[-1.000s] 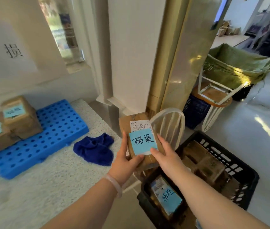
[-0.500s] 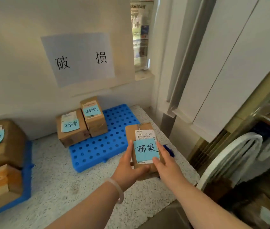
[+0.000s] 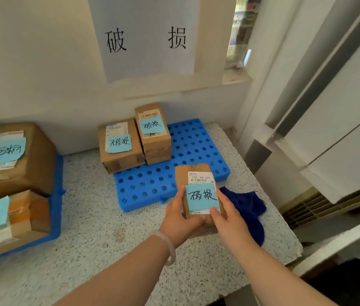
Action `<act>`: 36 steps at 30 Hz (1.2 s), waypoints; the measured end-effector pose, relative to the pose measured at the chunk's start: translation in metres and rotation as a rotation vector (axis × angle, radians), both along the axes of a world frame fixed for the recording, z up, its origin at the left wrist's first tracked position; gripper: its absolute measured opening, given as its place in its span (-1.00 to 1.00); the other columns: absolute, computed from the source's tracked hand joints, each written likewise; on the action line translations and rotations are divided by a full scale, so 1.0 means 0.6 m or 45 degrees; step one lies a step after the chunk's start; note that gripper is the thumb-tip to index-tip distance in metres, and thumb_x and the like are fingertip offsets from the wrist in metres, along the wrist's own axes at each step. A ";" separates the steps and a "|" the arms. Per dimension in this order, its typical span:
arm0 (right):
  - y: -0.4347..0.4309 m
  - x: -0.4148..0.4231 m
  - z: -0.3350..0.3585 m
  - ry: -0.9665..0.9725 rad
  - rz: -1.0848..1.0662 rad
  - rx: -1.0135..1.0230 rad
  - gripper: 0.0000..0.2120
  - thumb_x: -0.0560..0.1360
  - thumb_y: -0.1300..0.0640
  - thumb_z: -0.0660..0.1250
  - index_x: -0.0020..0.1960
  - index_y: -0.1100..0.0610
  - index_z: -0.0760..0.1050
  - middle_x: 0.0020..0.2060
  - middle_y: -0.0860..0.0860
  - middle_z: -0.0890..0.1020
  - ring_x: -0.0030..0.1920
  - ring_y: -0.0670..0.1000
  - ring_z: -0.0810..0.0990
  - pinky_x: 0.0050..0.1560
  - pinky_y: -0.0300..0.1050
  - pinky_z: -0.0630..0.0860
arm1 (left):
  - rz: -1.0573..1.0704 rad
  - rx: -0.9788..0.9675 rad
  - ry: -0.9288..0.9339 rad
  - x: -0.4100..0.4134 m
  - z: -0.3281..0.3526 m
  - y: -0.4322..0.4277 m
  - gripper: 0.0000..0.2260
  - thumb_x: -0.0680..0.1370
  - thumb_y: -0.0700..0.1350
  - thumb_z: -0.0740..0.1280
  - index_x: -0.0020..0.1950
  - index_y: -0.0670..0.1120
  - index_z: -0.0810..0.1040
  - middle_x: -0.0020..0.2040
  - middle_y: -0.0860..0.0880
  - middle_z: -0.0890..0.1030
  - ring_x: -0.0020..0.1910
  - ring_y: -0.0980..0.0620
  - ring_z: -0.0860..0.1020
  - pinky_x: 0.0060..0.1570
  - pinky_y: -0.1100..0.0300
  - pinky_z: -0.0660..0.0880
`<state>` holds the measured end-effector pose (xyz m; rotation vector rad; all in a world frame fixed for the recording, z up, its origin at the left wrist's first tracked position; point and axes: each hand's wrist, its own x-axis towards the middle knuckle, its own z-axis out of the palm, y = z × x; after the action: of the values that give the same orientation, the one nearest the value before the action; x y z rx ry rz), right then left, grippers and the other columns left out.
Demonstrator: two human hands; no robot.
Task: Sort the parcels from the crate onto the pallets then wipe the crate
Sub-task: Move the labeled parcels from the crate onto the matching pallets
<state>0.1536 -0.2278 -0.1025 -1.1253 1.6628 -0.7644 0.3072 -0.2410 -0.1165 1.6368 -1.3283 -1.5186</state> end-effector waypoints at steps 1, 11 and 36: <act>-0.008 0.002 -0.005 -0.010 0.002 0.004 -0.51 0.64 0.11 0.22 0.51 -0.20 0.22 0.20 -0.20 0.50 0.08 -0.30 0.48 -0.09 -0.39 0.45 | -0.007 0.004 -0.003 0.001 -0.004 -0.009 0.00 0.18 0.25 0.46 0.53 0.33 0.04 0.41 0.08 0.32 0.31 0.00 0.43 0.28 -0.04 0.47; -0.129 -0.013 -0.054 0.033 0.111 0.016 -0.46 0.63 0.06 0.22 0.50 -0.32 0.14 0.27 -0.16 0.44 0.18 -0.23 0.46 0.06 -0.32 0.44 | -0.014 0.003 -0.055 -0.012 -0.040 -0.115 0.05 0.22 0.31 0.47 0.55 0.31 -0.09 0.42 0.16 0.32 0.40 0.10 0.34 0.33 -0.03 0.43; -0.169 -0.067 -0.102 0.850 0.879 -0.517 -0.28 0.55 -0.20 0.09 0.60 -0.08 -0.13 0.60 -0.05 -0.08 0.59 0.02 -0.12 0.49 0.16 0.07 | -0.338 -0.525 -0.786 -0.027 -0.058 -0.098 -0.37 0.58 0.31 -0.02 0.57 0.16 -0.16 0.57 0.24 -0.21 0.53 0.19 -0.30 0.51 0.05 -0.13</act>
<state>0.1136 -0.3293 -0.1637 -2.2687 1.4721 -0.2758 0.2908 -0.2997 -0.1515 1.7600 -2.0901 -0.7854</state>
